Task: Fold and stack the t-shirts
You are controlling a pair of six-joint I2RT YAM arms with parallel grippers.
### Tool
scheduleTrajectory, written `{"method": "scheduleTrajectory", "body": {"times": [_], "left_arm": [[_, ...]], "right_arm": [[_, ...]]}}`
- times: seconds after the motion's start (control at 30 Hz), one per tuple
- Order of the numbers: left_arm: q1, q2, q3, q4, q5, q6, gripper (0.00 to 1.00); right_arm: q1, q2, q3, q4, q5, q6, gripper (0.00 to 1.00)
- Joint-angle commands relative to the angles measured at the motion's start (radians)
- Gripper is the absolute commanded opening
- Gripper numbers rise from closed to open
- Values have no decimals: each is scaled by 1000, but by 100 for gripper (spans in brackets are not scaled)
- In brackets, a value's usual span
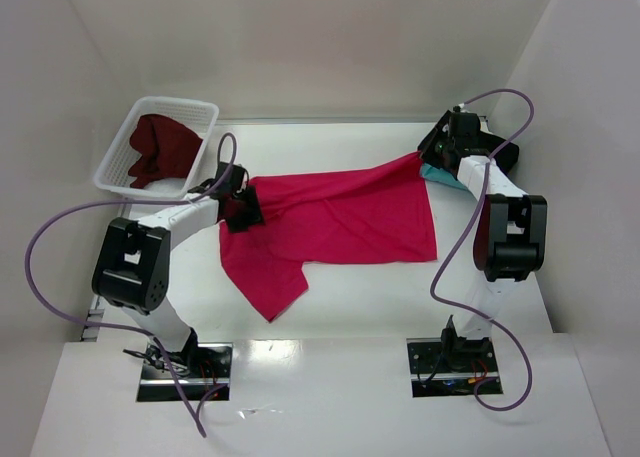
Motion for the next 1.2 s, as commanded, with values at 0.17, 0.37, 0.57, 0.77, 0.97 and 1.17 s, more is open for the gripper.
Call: {"method": "scheduleTrajectory", "body": {"times": [0.17, 0.37, 0.57, 0.77, 0.97, 1.17], "left_arm": [[3, 73, -15, 161, -124, -121, 61], [3, 133, 6, 203, -182, -170, 61], [3, 122, -34, 254, -237, -223, 61], [3, 122, -2, 244, -267, -223, 61], [3, 134, 8, 254, -276, -223, 53], [3, 144, 8, 254, -285, -223, 38]], "right_arm": [[10, 6, 6, 47, -3, -8, 0], [10, 6, 6, 47, 6, -8, 0], [10, 6, 6, 47, 6, -8, 0], [10, 15, 6, 47, 6, -8, 0], [10, 15, 6, 47, 15, -17, 0], [10, 15, 6, 47, 15, -17, 0]]}}
